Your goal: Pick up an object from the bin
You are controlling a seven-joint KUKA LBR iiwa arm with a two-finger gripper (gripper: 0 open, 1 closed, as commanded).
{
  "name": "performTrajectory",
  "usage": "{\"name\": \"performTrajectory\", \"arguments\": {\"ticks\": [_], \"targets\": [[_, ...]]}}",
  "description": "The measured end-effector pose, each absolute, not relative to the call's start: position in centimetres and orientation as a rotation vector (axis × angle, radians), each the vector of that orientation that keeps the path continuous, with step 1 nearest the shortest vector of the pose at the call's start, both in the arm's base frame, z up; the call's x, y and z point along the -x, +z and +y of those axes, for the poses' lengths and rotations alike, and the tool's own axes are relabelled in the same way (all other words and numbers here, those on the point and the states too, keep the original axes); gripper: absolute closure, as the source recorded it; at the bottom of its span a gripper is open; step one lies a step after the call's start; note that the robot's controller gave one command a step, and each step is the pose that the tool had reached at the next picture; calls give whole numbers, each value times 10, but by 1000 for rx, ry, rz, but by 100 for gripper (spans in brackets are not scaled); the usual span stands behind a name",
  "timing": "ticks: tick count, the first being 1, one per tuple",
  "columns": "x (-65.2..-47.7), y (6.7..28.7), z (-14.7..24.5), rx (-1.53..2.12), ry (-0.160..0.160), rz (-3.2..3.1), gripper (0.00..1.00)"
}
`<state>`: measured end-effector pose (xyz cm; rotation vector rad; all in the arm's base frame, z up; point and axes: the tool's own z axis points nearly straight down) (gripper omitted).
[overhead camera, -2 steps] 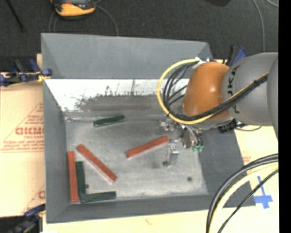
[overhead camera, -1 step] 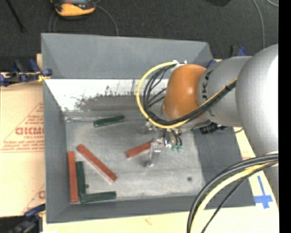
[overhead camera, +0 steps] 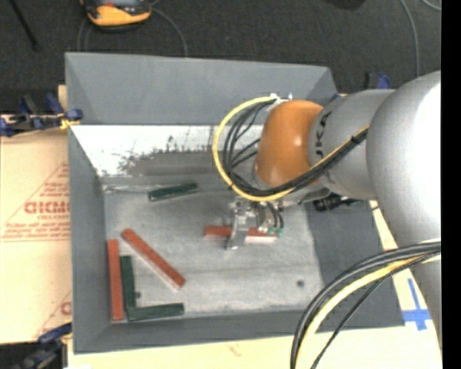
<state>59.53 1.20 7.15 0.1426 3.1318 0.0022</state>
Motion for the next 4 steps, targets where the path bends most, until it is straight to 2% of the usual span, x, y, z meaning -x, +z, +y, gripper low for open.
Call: {"name": "performTrajectory", "arguments": {"ticks": [2, 4], "targets": [[-594, 75, 12, -140, 1, 3137, 100], [-594, 106, 12, -138, 2, 3137, 100]]}}
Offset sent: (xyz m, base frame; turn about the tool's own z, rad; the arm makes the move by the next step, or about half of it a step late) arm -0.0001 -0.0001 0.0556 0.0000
